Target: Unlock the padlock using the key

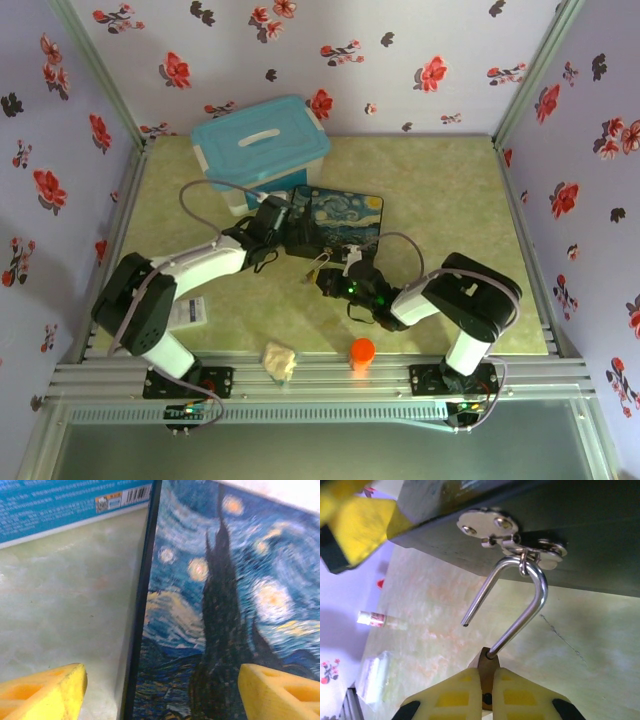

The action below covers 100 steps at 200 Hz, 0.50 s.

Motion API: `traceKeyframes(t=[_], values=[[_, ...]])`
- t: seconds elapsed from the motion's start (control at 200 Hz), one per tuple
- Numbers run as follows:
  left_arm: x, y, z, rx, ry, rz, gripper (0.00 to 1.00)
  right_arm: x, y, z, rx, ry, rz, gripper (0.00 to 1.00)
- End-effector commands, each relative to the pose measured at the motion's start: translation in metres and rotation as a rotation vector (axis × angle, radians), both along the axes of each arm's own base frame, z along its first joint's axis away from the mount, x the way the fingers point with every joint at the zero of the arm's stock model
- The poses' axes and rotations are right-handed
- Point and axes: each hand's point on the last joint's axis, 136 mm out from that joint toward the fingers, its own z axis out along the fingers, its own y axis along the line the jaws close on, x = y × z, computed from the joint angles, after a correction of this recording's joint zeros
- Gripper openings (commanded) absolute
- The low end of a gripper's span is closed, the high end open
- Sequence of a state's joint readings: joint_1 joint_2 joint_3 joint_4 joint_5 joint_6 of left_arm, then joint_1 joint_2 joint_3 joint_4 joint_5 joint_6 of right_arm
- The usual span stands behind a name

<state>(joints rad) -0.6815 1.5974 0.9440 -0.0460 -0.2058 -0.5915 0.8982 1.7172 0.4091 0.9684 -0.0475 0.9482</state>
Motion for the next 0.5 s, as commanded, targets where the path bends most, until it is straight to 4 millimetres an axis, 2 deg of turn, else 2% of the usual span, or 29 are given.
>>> traceKeyframes(t=[0.0, 0.13, 0.31, 0.495], values=[[0.0, -0.002, -0.006, 0.094, 0.011, -0.06, 0.78, -0.004, -0.025, -0.041, -0.032, 0.166, -0.118, 0.04], [-0.006, 0.001, -0.024, 0.159, 0.054, -0.074, 0.72, -0.001, -0.032, -0.04, -0.027, 0.161, -0.163, 0.04], [-0.018, 0.006, -0.048, 0.171, 0.117, -0.067, 0.62, 0.002, -0.055, -0.047, -0.07, 0.18, -0.274, 0.03], [-0.034, 0.004, -0.058, 0.165, 0.14, -0.08, 0.59, 0.008, -0.042, -0.037, 0.022, 0.139, -0.261, 0.03]])
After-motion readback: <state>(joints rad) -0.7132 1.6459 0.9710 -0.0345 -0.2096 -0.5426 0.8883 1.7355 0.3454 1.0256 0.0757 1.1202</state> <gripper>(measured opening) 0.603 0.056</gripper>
